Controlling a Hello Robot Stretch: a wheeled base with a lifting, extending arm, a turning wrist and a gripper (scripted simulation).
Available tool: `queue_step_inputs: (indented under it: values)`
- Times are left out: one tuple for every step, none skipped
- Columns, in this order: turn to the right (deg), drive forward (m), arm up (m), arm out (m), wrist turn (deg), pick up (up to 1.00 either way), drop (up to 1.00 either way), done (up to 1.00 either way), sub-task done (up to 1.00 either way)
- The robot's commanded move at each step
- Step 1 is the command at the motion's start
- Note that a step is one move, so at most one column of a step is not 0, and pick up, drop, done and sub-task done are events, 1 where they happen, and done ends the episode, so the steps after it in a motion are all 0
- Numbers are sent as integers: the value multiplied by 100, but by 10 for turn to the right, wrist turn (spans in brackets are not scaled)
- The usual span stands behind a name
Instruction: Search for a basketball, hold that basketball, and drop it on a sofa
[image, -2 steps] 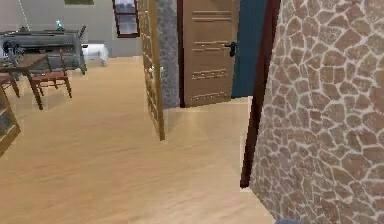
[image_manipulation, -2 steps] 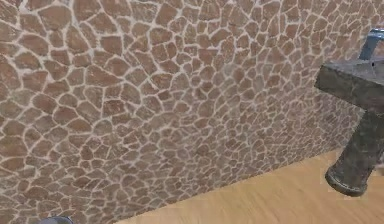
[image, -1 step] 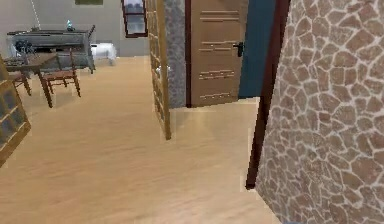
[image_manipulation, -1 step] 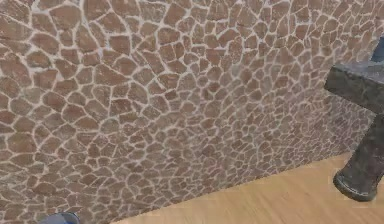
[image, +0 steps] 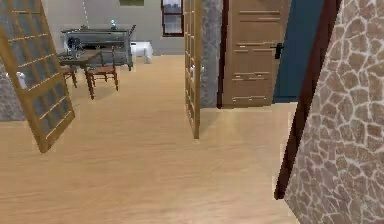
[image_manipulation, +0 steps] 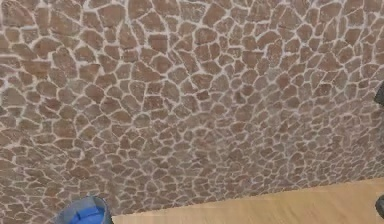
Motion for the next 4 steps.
queue_step_inputs:
  values:
    - [0, 80, 0, 0, 0, 0, 0, 0, 0]
    - [30, 0, 0, 0, 0, 0, 0, 0, 0]
    - [0, 10, 0, 0, 0, 0, 0, 0, 0]
    - [270, 0, 0, 0, 0, 0, 0, 0, 0]
